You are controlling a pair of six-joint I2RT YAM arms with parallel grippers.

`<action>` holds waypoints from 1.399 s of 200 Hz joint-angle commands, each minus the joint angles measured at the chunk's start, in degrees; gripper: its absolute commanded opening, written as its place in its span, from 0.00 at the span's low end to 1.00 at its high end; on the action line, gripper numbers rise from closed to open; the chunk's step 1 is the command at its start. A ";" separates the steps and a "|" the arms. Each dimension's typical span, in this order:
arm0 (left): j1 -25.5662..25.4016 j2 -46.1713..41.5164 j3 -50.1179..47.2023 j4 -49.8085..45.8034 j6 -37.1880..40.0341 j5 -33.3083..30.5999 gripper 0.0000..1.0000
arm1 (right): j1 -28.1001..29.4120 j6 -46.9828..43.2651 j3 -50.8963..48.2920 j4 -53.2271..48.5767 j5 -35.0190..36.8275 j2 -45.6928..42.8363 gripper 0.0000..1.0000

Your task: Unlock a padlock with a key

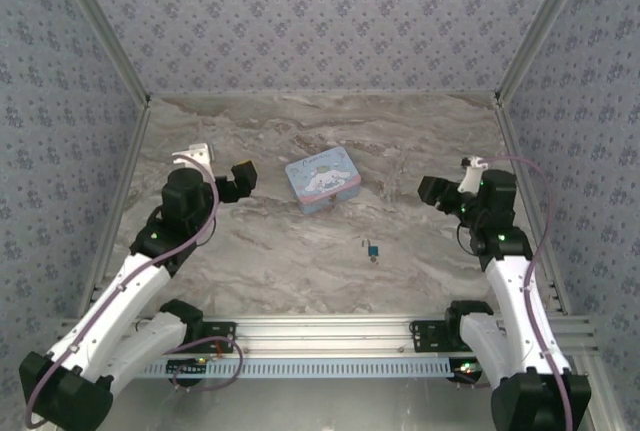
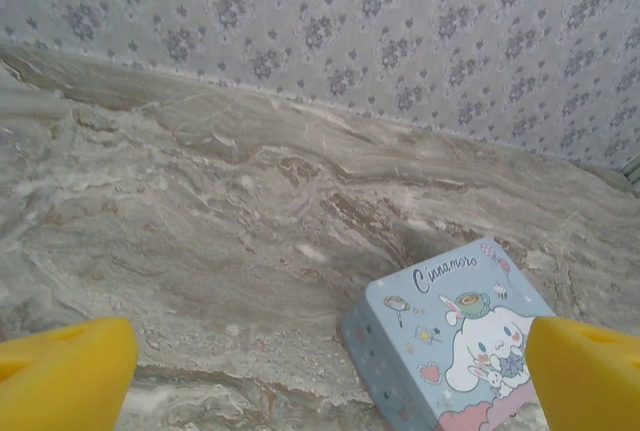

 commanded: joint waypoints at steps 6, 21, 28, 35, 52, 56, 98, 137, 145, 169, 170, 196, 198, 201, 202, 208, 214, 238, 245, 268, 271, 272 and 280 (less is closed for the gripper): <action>0.34 -2.93 0.72 -0.13 2.00 -3.47 0.99 | -4.60 -0.20 -2.76 1.85 -0.87 -3.13 0.84; 0.34 -4.36 0.27 0.06 2.68 -4.73 1.00 | -6.97 0.11 -4.00 2.76 -0.96 -4.71 0.91; 0.40 -4.92 0.18 0.06 3.10 -5.28 1.00 | -8.08 0.32 -4.61 3.44 -0.78 -5.40 0.95; 0.43 -5.25 0.06 0.14 3.45 -5.58 0.99 | -9.02 0.71 -5.42 4.25 -0.18 -6.12 1.00; 0.43 -6.01 -0.05 0.24 4.18 -6.27 0.99 | -10.94 1.16 -7.51 7.02 1.40 -7.61 1.00; 0.43 -6.10 -0.10 0.32 4.33 -6.41 1.00 | -11.20 1.25 -8.03 7.72 2.25 -7.92 1.00; 0.43 -7.21 -1.77 2.48 5.45 -6.79 0.99 | -11.50 -3.49 -17.01 20.00 12.05 -12.37 1.00; 0.43 -7.17 -2.71 3.66 6.26 -6.82 0.99 | -11.25 -5.68 -22.13 24.55 19.63 -10.58 1.00; 0.43 -7.07 -2.80 3.74 6.35 -6.88 0.99 | -10.95 -6.06 -23.31 26.29 20.38 -9.76 1.00; 0.52 -6.68 -2.96 3.75 6.58 -7.14 1.00 | -8.85 -9.90 -25.60 30.88 23.27 -5.53 1.00; 0.52 -6.69 -2.94 3.75 6.58 -7.14 1.00 | -8.72 -10.08 -25.66 31.08 23.42 -5.30 1.00; 0.52 -6.03 -3.16 3.91 6.59 -7.46 0.99 | -5.94 -13.05 -25.93 35.97 26.09 1.03 1.00; 0.56 -6.01 -3.17 3.86 6.56 -7.49 0.99 | -5.71 -13.20 -25.97 36.52 26.15 1.58 1.00; 0.56 -5.93 -3.17 3.92 6.58 -7.49 1.00 | -5.46 -13.30 -25.92 37.01 26.24 2.17 1.00; 0.58 -5.88 -3.17 3.93 6.54 -7.49 1.00 | -5.31 -13.39 -25.95 37.59 26.45 2.74 1.00; 0.61 -5.79 -3.27 4.01 6.42 -7.46 1.00 | -4.77 -13.61 -26.03 39.04 26.88 4.23 1.00; 0.60 -5.79 -3.27 4.18 6.34 -7.49 1.00 | -4.21 -14.10 -26.03 40.81 27.17 6.18 1.00; 0.69 -5.66 -3.53 4.37 6.14 -7.34 1.00 | -1.32 -17.76 -24.31 46.36 26.73 13.94 1.00; 0.69 -5.66 -3.51 4.29 6.14 -7.34 0.99 | -0.37 -18.88 -23.83 48.22 26.69 15.88 1.00; 0.78 -5.59 -3.62 4.05 6.14 -7.51 0.99 | 0.94 -20.77 -22.77 54.98 24.41 21.94 1.00; 0.78 -5.65 -3.62 4.02 6.12 -7.52 1.00 | 1.09 -21.04 -22.76 55.87 23.99 22.67 1.00; 0.78 -5.61 -3.62 4.02 6.13 -7.50 1.00 | 1.12 -21.14 -22.75 56.14 23.87 22.95 1.00; 0.78 -5.65 -3.66 3.89 6.10 -7.56 0.99 | 1.31 -21.83 -22.53 58.35 22.64 24.57 1.00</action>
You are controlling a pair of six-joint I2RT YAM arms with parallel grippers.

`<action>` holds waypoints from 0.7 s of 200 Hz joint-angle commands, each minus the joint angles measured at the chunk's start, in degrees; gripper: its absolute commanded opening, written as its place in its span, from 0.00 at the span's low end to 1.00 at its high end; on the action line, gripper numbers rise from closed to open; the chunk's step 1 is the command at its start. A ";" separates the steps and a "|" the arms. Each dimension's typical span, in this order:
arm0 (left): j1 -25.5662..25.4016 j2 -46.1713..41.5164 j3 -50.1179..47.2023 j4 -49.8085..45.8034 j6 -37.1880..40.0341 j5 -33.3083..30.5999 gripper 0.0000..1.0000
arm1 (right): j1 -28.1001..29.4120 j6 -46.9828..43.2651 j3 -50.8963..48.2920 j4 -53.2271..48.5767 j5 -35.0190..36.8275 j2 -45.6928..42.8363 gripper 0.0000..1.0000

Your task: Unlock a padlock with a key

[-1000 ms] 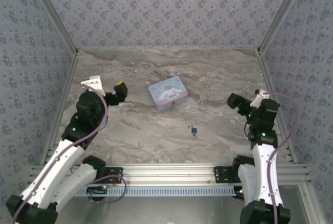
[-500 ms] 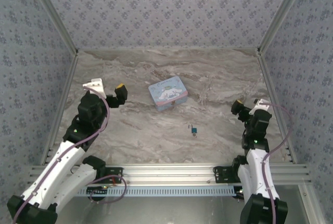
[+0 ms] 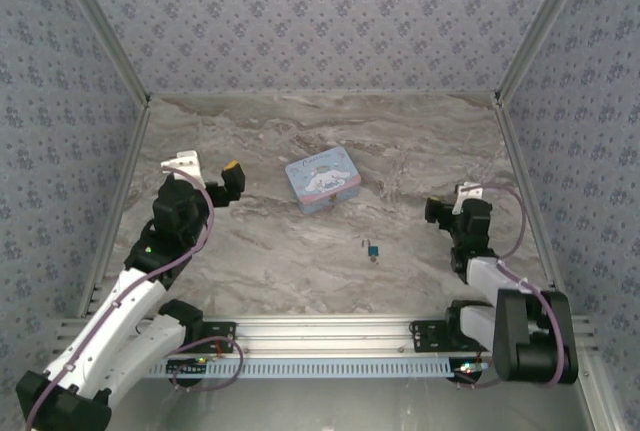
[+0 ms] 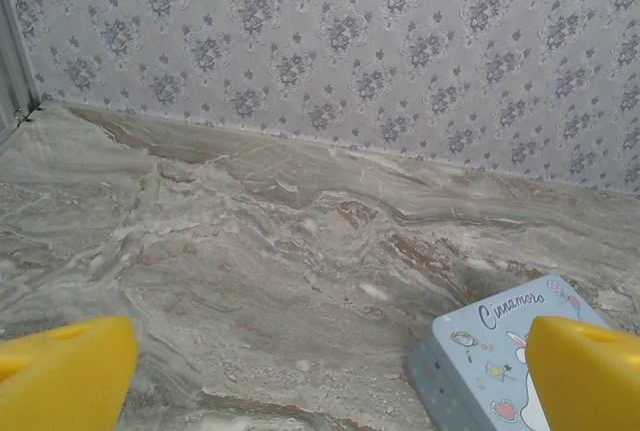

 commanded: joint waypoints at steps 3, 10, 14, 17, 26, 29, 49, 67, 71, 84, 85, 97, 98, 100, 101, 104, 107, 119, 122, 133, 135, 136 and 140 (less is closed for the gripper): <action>0.39 -0.20 0.42 1.39 0.62 -0.88 0.99 | 0.88 -4.27 2.32 11.36 -2.36 4.37 1.00; 0.47 -0.20 0.42 1.31 0.69 -0.90 0.99 | 1.00 -4.74 2.64 12.57 -2.86 5.56 1.00; 0.47 -0.15 0.42 1.23 0.68 -0.90 0.99 | 1.01 -5.00 2.75 13.19 -3.26 6.16 1.00; 0.47 -0.18 0.42 1.22 0.74 -0.90 0.99 | 0.99 -5.18 2.90 13.65 -3.55 6.62 1.00; 0.47 -0.19 0.42 1.07 0.81 -0.96 0.99 | 1.02 -5.14 3.36 13.97 -4.31 7.54 1.00; 0.48 -0.07 0.42 1.05 0.87 -0.99 1.00 | 0.99 -5.09 3.52 13.94 -4.73 7.75 1.00; 0.62 0.12 0.51 0.65 1.20 -1.31 0.99 | 0.96 -5.25 2.68 19.58 -7.71 11.85 1.00; 0.82 0.42 0.84 0.14 1.74 -2.20 1.00 | 1.28 -5.98 3.01 23.02 -8.65 16.32 1.00; 0.93 0.60 0.87 -0.04 1.73 -2.30 0.99 | 1.28 -6.11 3.22 23.23 -8.80 16.93 1.00; 1.15 1.09 1.52 -0.91 1.92 -2.95 0.99 | 1.32 -6.06 3.86 23.98 -8.84 19.51 1.00; 1.16 1.14 1.59 -1.03 1.93 -2.96 1.00 | 1.28 -6.01 3.99 23.99 -8.85 19.78 1.00; 1.38 1.57 2.15 -1.67 2.26 -2.84 1.00 | 0.87 -5.42 6.14 21.91 -8.46 20.92 1.00; 1.41 1.56 2.17 -1.72 2.31 -2.87 0.99 | 0.75 -5.34 6.31 21.06 -8.44 20.74 1.00; 1.43 1.64 2.22 -1.76 2.36 -2.93 1.00 | 0.62 -5.06 7.11 19.37 -8.43 20.62 1.00; 1.44 1.64 2.25 -1.76 2.36 -2.96 0.99 | 0.45 -4.94 7.54 18.57 -8.43 20.59 1.00; 1.44 1.76 2.29 -1.77 2.45 -2.96 0.99 | 0.08 -4.38 8.57 16.85 -8.39 20.93 1.00; 1.44 1.85 2.31 -1.77 2.48 -2.97 0.99 | -0.29 -3.62 9.88 15.40 -8.28 21.42 1.00; 1.53 2.23 2.44 -1.31 3.37 -3.07 0.99 | -1.22 -2.09 10.49 14.16 -6.88 21.38 1.00; 1.59 2.41 2.45 -1.13 3.73 -3.48 0.99 | -1.03 -2.09 10.53 14.46 -6.52 21.58 1.00; 1.66 3.20 2.36 -0.64 4.46 -5.75 1.00 | -0.72 -2.35 10.70 13.87 -5.88 21.41 1.00; 1.74 3.45 2.34 -0.63 4.65 -6.11 1.00 | -0.69 -2.31 10.64 14.06 -5.88 21.44 1.00; 1.76 3.51 2.39 -0.63 4.74 -6.30 1.00 | -0.73 -2.29 10.67 14.15 -5.88 21.53 1.00; 1.98 3.91 2.40 -0.51 5.28 -7.21 0.99 | -0.73 -2.31 10.66 14.05 -5.88 21.52 1.00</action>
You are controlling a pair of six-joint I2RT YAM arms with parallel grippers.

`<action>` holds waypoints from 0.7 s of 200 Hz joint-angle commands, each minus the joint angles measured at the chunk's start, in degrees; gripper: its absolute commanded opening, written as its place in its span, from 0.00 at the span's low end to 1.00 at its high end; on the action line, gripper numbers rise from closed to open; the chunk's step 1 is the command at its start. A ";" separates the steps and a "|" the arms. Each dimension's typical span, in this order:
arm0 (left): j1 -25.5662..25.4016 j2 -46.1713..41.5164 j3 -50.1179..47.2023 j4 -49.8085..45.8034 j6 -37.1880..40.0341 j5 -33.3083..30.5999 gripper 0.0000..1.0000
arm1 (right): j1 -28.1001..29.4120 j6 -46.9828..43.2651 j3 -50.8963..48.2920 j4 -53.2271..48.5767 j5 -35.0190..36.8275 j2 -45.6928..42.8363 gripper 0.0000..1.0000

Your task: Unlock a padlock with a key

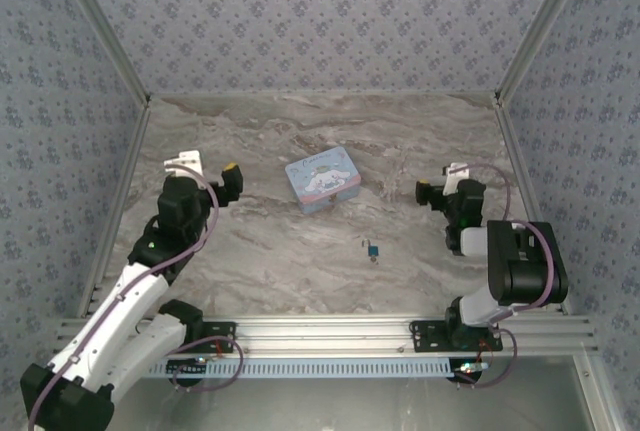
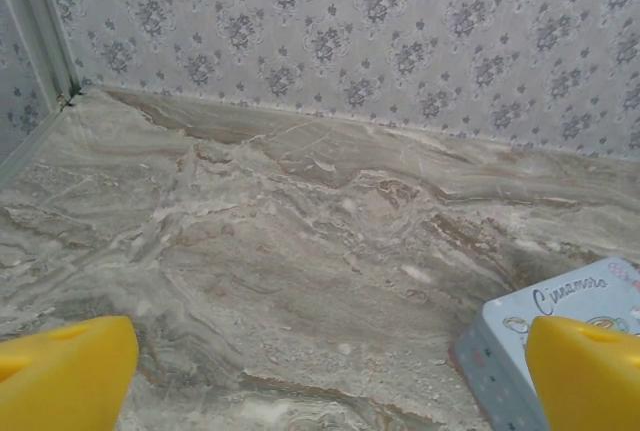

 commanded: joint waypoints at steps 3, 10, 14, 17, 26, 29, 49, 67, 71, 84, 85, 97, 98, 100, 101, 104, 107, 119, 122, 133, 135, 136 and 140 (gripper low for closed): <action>0.91 1.63 2.40 0.95 3.63 -5.15 1.00 | -0.08 1.35 1.23 -2.24 1.38 0.07 1.00; 1.33 2.58 2.40 0.98 4.35 -6.65 0.99 | -0.08 1.34 1.12 -2.03 1.40 0.08 1.00; 1.58 3.01 2.25 1.12 4.91 -7.30 0.99 | -0.04 1.34 1.11 -2.09 1.41 0.12 1.00; 1.92 3.38 2.11 1.32 5.32 -7.68 0.99 | -0.01 1.34 1.21 -2.18 1.40 0.08 1.00; 3.06 4.53 1.60 1.81 6.68 -7.89 1.00 | 0.04 1.34 1.12 -2.07 1.45 0.09 1.00; 3.63 4.90 1.38 2.06 7.30 -7.52 0.99 | 0.07 1.33 1.11 -2.10 1.44 0.06 1.00; 7.33 7.73 0.99 1.75 7.50 -5.41 1.00 | 0.15 1.25 1.19 -2.11 1.74 0.10 1.00; 10.67 11.12 1.00 0.58 5.09 -5.27 0.99 | 0.28 1.17 1.12 -2.11 1.92 0.08 1.00; 11.34 11.83 0.88 0.69 4.64 -5.17 0.99 | 0.19 1.16 1.16 -2.11 1.87 0.08 1.00; 12.82 14.12 -0.01 2.46 4.10 -4.66 0.99 | 0.27 1.16 1.16 -2.11 1.88 0.12 1.00; 12.87 14.25 -0.12 2.59 4.10 -4.68 0.99 | 0.31 1.16 1.14 -2.11 1.86 0.10 1.00; 13.35 15.82 -1.42 5.05 4.88 -4.70 1.00 | 0.22 1.16 1.13 -2.10 1.92 0.15 1.00; 13.35 15.93 -1.49 5.30 4.97 -4.74 1.00 | 0.24 1.16 1.16 -2.10 1.88 0.11 1.00; 13.38 16.06 -1.78 5.76 5.17 -4.77 0.99 | 0.27 1.16 1.15 -2.11 1.92 0.09 1.00; 13.45 16.14 -1.89 5.96 5.29 -4.73 0.99 | 0.27 1.16 1.13 -2.11 1.88 0.12 1.00; 13.44 16.35 -2.24 6.52 5.53 -4.77 0.99 | 0.30 1.19 1.16 -2.11 1.89 0.08 1.00; 13.51 16.53 -2.59 7.08 5.78 -4.77 1.00 | 0.23 1.21 1.13 -2.10 1.88 0.08 1.00; 13.61 16.98 -3.58 8.83 7.00 -4.55 0.99 | 0.23 1.16 1.12 -2.11 1.93 0.08 1.00; 13.65 17.12 -3.82 9.14 7.26 -4.61 0.99 | 0.20 1.16 1.11 -2.11 1.92 0.08 1.00; 13.94 17.67 -4.22 9.88 8.10 -4.54 1.00 | 0.22 1.23 1.16 -2.11 1.92 0.13 1.00; 14.03 17.77 -4.31 10.10 8.31 -4.52 0.99 | 0.23 1.18 1.12 -2.13 1.93 0.16 1.00; 14.04 17.87 -4.42 10.19 8.44 -4.47 0.99 | 0.24 1.22 1.12 -2.12 1.88 0.12 1.00; 14.08 18.09 -4.52 10.58 8.86 -4.43 0.99 | 0.17 1.19 1.16 -2.11 1.89 0.08 1.00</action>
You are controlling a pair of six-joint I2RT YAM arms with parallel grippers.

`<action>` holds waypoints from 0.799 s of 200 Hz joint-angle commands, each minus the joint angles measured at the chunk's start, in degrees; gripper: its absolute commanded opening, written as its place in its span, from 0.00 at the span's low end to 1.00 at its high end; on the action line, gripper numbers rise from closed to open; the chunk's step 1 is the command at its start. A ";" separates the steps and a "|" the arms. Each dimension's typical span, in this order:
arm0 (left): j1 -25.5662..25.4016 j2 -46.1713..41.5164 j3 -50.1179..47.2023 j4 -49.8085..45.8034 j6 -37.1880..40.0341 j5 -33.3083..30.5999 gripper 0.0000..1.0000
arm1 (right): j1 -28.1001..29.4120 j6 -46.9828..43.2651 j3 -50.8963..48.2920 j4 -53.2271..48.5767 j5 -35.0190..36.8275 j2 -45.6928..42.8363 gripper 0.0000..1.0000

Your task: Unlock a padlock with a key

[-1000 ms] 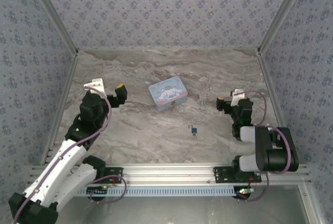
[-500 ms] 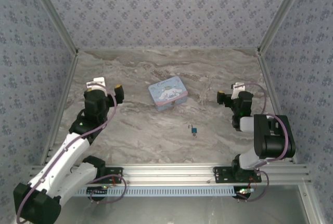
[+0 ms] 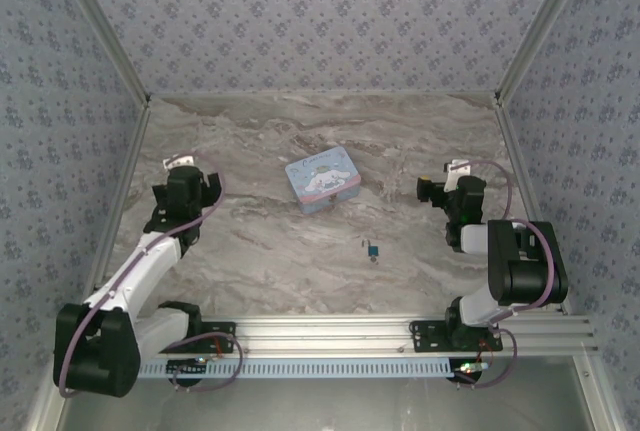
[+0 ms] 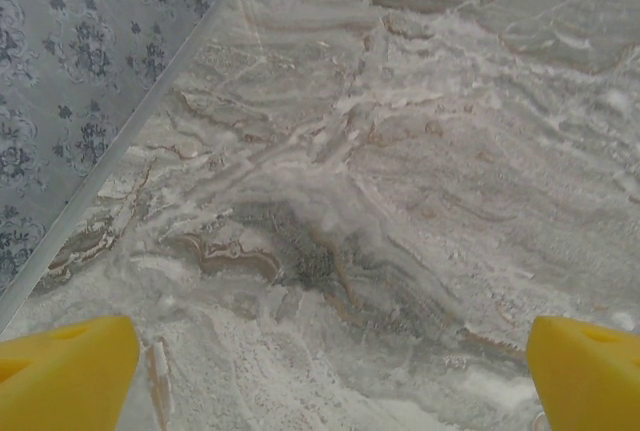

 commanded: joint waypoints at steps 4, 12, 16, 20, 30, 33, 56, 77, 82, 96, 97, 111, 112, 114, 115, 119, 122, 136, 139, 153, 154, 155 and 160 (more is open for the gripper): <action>0.78 1.03 -0.75 5.47 3.31 0.50 1.00 | 0.08 0.89 0.42 -0.16 1.03 0.14 1.00; 1.03 1.56 -1.08 6.21 3.89 0.58 0.99 | 0.16 0.89 0.36 -0.16 1.03 0.13 1.00; 1.14 1.82 -1.30 6.63 4.13 0.60 0.99 | 0.11 0.86 0.39 -0.16 1.00 0.16 1.00; 1.29 2.14 -1.43 7.10 4.26 0.69 0.99 | 0.11 0.86 0.42 -0.16 1.07 0.12 1.00; 1.45 2.86 -1.95 8.68 4.54 0.82 0.99 | 0.10 0.86 0.35 -0.18 1.01 0.08 1.00; 1.47 3.11 -2.15 9.20 4.56 0.82 0.99 | 0.16 0.87 0.36 -0.17 0.99 0.08 1.00; 1.74 4.68 -3.92 14.98 5.89 1.56 0.99 | 0.16 0.85 0.39 -0.16 1.02 0.12 1.00; 1.75 5.92 -6.87 23.37 8.46 3.56 1.00 | 0.12 0.81 0.39 -0.16 1.07 0.11 1.00; 1.75 6.27 -7.54 25.54 9.01 4.09 0.99 | 0.15 0.86 0.37 -0.16 1.07 0.08 1.00; 1.84 7.55 -9.34 30.68 10.67 5.16 1.00 | 0.11 0.83 0.36 -0.16 1.03 0.11 1.00; 1.84 7.71 -9.45 31.10 10.73 5.21 1.00 | 0.14 0.82 0.35 -0.16 1.05 0.09 1.00; 1.83 9.56 -11.50 37.22 12.20 6.72 0.99 | 0.14 0.86 0.36 -0.16 1.04 0.09 1.00; 1.88 9.68 -11.64 37.75 12.24 6.83 0.99 | 0.15 0.84 0.40 -0.16 1.01 0.08 1.00; 1.90 10.02 -11.80 38.55 12.58 6.95 0.99 | 0.10 0.86 0.40 -0.16 0.99 0.08 1.00; 1.92 10.13 -11.92 38.81 12.74 7.12 1.00 | 0.14 0.88 0.38 -0.16 1.04 0.08 1.00; 1.92 10.74 -12.15 39.76 13.48 7.55 0.99 | 0.13 0.82 0.38 -0.16 1.06 0.14 1.00; 1.89 11.16 -12.27 40.34 13.80 7.75 0.99 | 0.11 0.81 0.36 -0.16 1.06 0.15 1.00; 2.07 13.65 -13.06 44.16 15.24 9.04 1.00 | 0.10 0.81 0.41 -0.16 1.03 0.12 1.00; 2.10 14.27 -13.28 45.27 15.52 9.39 1.00 | 0.22 0.81 0.44 -0.16 1.11 0.11 1.00; 2.42 17.01 -13.99 48.16 15.74 10.72 0.99 | 0.25 0.81 0.46 -0.16 1.13 0.09 1.00; 2.49 17.19 -14.02 48.50 15.72 10.85 0.99 | 0.25 0.81 0.40 -0.16 1.06 0.08 1.00; 2.47 17.41 -14.12 48.80 15.76 10.95 1.00 | 0.21 0.81 0.42 -0.16 1.07 0.08 1.00; 2.53 18.39 -14.67 50.40 15.97 11.45 0.99 | 0.24 0.82 0.43 -0.16 1.16 0.08 1.00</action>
